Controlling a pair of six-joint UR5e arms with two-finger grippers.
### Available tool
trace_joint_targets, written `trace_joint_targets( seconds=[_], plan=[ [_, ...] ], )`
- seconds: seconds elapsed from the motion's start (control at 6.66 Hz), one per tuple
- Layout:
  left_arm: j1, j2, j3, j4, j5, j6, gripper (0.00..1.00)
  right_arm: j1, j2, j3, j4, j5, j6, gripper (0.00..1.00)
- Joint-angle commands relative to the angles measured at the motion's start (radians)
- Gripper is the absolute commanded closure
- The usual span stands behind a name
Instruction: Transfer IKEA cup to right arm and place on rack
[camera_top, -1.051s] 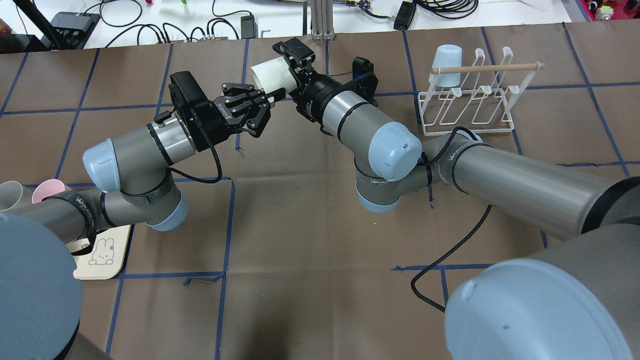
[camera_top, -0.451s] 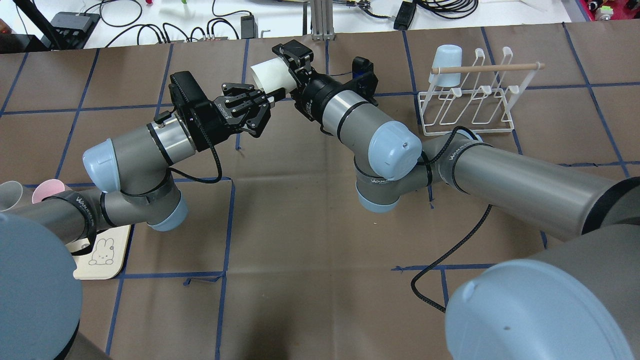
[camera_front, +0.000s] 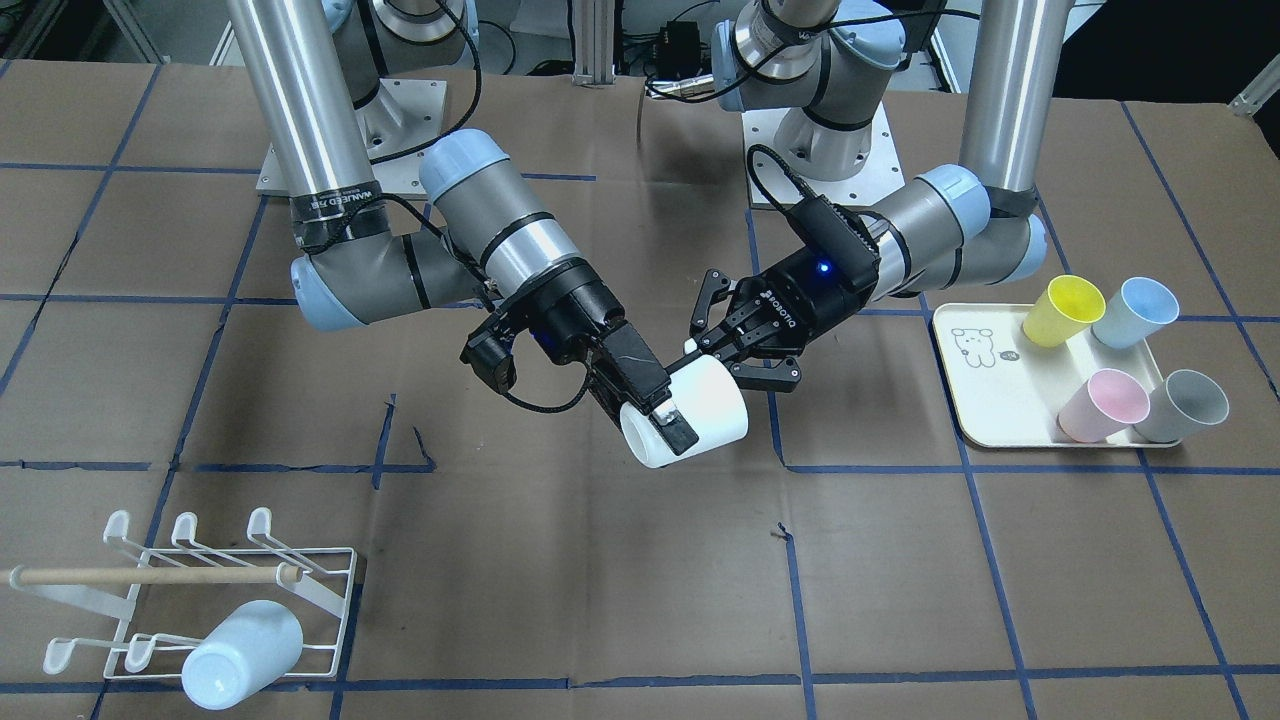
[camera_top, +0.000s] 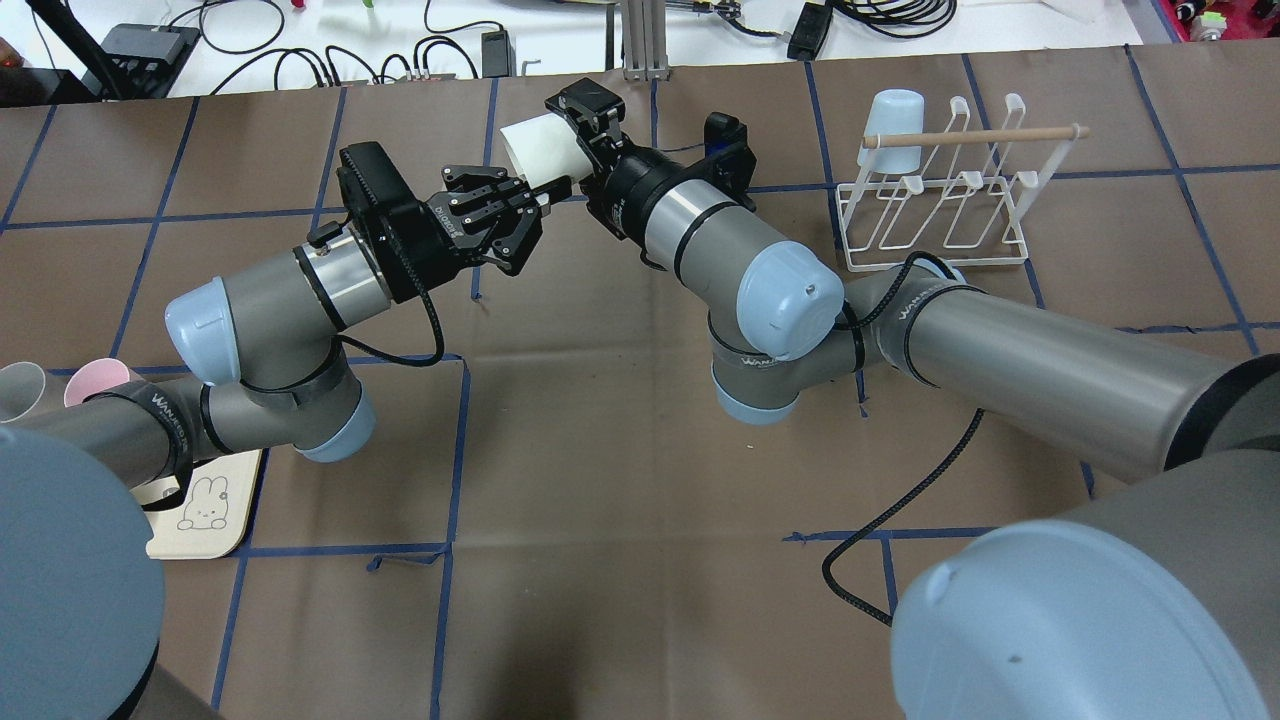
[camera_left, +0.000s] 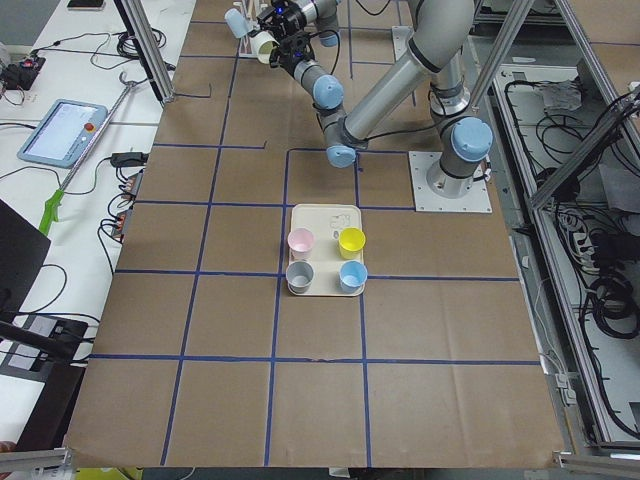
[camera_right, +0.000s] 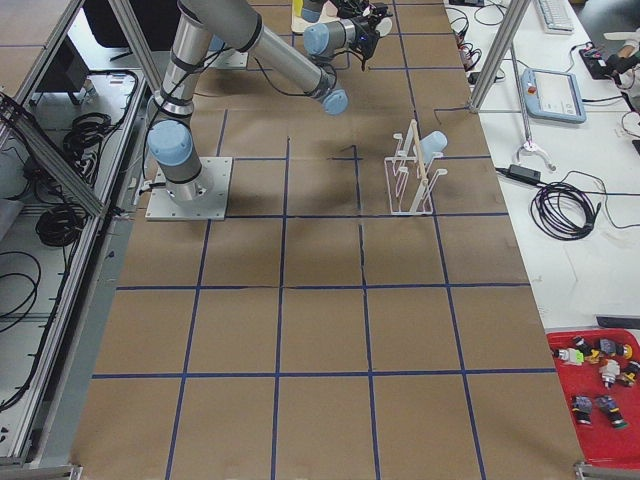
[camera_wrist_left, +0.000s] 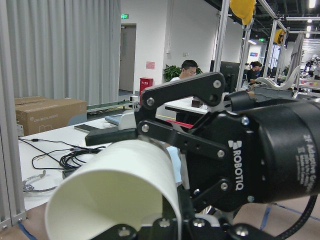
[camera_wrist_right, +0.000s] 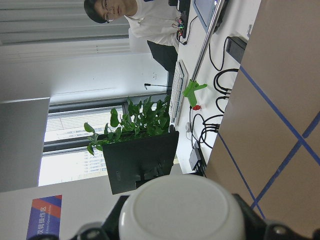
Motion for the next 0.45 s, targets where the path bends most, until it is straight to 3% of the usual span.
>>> trace_joint_targets(
  seconds=[0.0, 0.3],
  plan=[
    [0.000, 0.002, 0.000, 0.000, 0.000, -0.001, 0.73, 0.000, 0.000, 0.000, 0.000, 0.000, 0.000, 0.33],
    [0.000, 0.002, 0.000, -0.001, 0.000, -0.002, 0.34, 0.000, 0.000, 0.000, 0.002, 0.001, 0.001, 0.33]
  ],
)
